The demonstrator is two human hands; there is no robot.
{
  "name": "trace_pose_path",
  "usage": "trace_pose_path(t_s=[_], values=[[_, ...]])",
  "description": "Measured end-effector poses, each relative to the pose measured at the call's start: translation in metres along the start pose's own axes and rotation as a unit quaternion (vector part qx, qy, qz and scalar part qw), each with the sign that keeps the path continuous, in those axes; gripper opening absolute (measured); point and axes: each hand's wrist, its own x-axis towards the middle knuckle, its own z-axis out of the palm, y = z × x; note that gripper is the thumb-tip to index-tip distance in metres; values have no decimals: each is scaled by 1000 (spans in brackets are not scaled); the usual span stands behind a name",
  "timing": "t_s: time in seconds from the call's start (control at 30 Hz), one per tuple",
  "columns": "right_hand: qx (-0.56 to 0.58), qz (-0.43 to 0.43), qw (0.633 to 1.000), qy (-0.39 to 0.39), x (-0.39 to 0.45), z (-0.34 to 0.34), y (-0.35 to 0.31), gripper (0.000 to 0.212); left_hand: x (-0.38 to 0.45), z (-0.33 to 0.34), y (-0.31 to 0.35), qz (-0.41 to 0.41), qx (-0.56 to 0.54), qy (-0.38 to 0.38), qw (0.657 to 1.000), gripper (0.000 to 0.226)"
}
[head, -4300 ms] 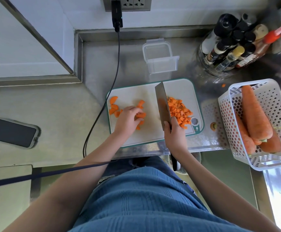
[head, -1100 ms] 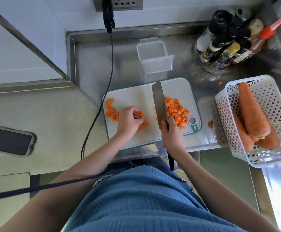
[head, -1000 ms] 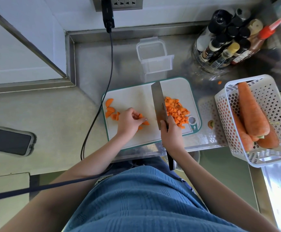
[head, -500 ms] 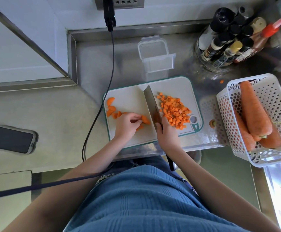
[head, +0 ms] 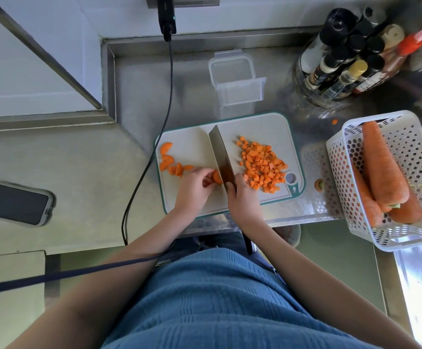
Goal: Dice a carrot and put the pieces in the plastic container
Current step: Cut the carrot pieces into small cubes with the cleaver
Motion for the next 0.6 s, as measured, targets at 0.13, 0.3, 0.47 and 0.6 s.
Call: trace_pose_path(t_s=[0.13, 0.3, 0.47, 0.6], values=[[23, 3, 999, 29, -3, -7, 1, 14, -5, -5, -4, 13, 33, 28, 999, 38], [3, -34, 999, 20, -8, -8, -7, 13, -11, -8, 1, -29, -22, 67, 997, 7], [-30, -42, 999, -1, -7, -3, -10, 15, 0, -3, 3, -175, -127, 67, 974, 12], [-43, -36, 998, -8, -5, -1, -11, 18, -2, -2, 2, -175, -133, 87, 972, 10]])
